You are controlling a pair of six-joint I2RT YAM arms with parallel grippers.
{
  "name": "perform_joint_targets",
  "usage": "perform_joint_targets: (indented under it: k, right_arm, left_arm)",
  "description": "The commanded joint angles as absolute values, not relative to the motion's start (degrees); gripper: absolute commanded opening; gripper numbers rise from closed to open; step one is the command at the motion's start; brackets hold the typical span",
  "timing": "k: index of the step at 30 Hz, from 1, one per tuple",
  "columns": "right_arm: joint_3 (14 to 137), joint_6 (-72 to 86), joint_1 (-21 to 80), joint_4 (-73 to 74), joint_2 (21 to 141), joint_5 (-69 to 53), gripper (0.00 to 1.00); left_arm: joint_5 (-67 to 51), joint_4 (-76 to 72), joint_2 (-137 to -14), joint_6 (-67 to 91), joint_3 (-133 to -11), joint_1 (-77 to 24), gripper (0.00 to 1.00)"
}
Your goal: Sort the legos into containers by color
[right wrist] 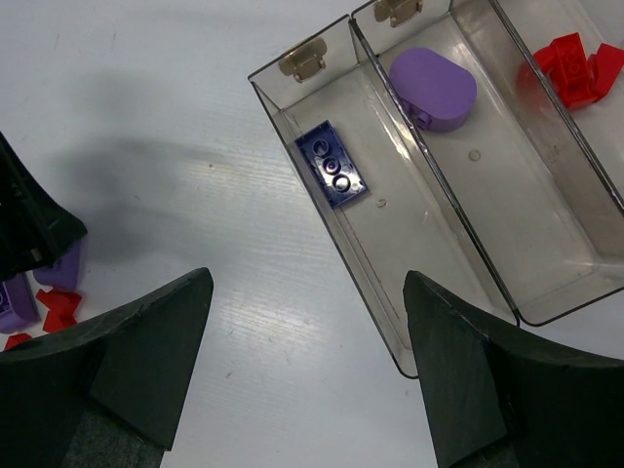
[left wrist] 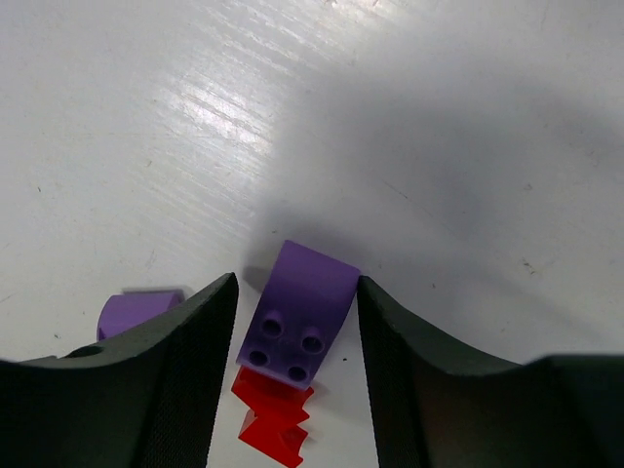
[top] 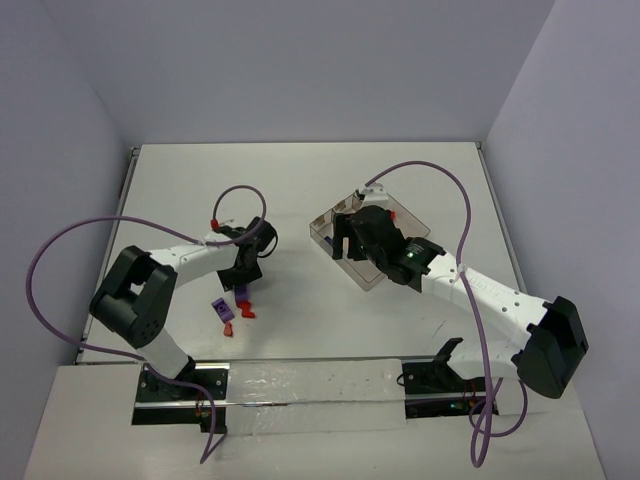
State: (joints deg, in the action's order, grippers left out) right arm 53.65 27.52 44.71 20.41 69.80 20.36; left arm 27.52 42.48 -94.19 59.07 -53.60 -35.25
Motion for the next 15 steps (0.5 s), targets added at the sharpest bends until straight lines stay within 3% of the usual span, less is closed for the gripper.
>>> perform_joint_targets:
  k: [1,6,10,15]
  right_arm:
    - [56.3,27.9,44.8,20.1,68.7,21.6,0.87]
    - [56.5,27.8,44.9,20.0,69.0,21.7,0.87]
    - [56.5,27.9,44.9,20.1,69.1,21.7,0.87]
    - [56.5,27.8,44.9,20.3,69.1,22.0,0.87]
  left_arm:
    - [26.5,42.1,-94.9,57.8,-51.3,-33.9,0.55]
    - [24.9,40.3,-93.8,56.8,-50.8,-33.5,0.45]
    - [24.4,40.0,-93.3,56.6,-51.5,-33.3,0.32]
    - [26.9,41.4,-93.6,56.5,-54.8,-32.9,0.3]
